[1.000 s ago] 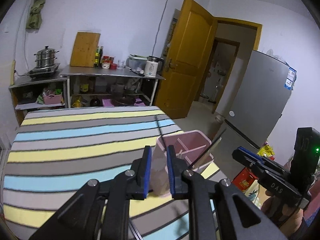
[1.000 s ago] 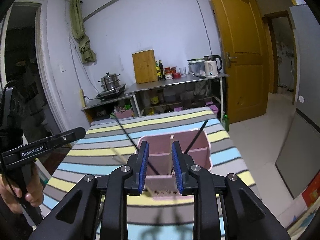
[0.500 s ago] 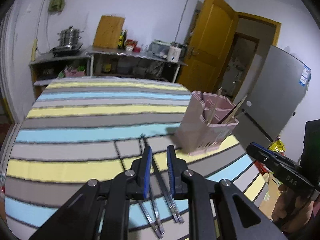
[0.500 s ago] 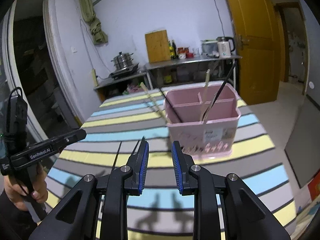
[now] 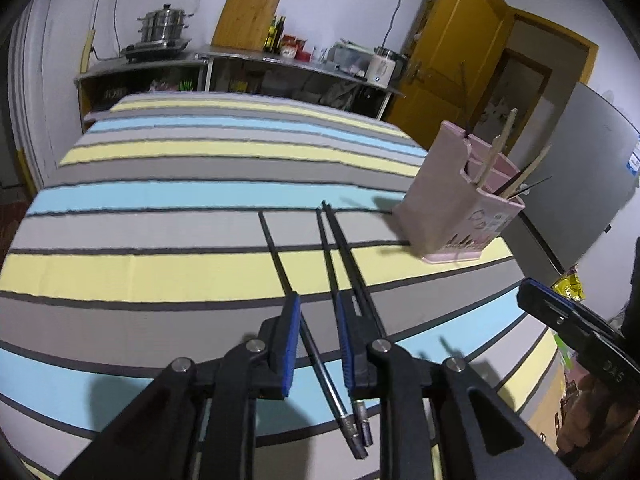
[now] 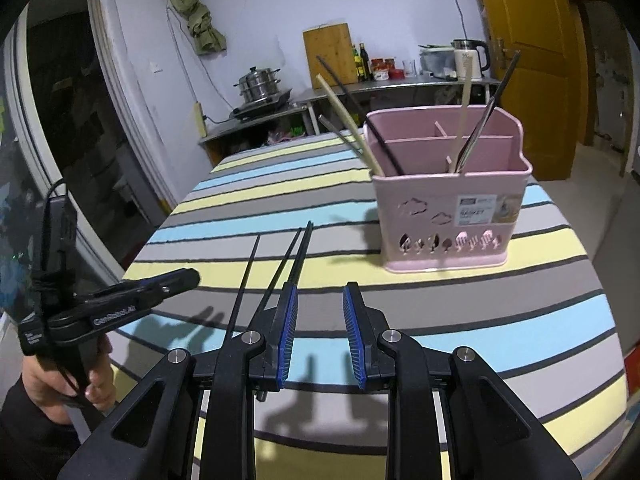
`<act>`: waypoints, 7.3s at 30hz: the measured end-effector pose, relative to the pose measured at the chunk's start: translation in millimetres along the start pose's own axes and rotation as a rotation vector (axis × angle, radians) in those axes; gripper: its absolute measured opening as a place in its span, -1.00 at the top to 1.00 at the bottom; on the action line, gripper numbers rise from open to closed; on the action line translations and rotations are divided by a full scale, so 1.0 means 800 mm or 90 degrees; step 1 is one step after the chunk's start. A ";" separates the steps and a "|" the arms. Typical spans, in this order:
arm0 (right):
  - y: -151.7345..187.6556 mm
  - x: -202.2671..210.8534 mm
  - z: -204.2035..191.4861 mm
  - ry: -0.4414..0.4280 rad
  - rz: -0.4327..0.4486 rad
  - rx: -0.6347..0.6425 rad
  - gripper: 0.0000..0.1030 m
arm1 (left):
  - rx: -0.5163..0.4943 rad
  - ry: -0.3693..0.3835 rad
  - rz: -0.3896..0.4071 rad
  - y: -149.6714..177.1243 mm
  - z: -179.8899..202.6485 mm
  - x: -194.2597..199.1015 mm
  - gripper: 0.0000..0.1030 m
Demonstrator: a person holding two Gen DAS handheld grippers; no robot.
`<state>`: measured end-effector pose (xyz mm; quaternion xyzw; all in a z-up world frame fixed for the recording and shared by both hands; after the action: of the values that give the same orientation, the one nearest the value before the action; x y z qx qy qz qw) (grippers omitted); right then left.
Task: Organize utensils
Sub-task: 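Move both open tools back to the remaining black chopsticks, then close the left tool on a black chopstick while the right tool grasps another, then lift the black chopsticks with both tools and carry them over the pink basket, then lower the black chopsticks into the pink basket and open both tools, then move both open tools back to the remaining black chopsticks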
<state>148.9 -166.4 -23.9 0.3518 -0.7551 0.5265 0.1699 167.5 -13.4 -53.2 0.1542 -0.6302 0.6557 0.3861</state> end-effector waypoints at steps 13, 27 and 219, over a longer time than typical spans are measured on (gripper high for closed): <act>0.015 -0.031 -0.003 -0.006 -0.038 0.005 0.52 | 0.025 -0.024 -0.061 -0.003 -0.023 -0.081 0.62; 0.015 -0.070 -0.021 -0.020 -0.063 0.017 0.52 | 0.004 -0.073 -0.060 -0.002 -0.048 -0.088 0.81; -0.073 0.074 0.027 0.013 0.123 -0.032 0.54 | -0.069 0.045 0.121 -0.101 0.042 0.069 0.72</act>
<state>151.4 -218.2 44.3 0.2674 -0.7966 0.5251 0.1349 178.1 -35.3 47.2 0.0494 -0.6625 0.6593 0.3521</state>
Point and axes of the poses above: each gripper's, at about its wrist camera, not at the fingertips, and x roughly against the way its jaws point, z to its right, y to its underside, the point moved 8 cm from there along -x, roughly the way its jaws point, and after that the axes turned 12 degrees about -x, right-handed, at the moved point
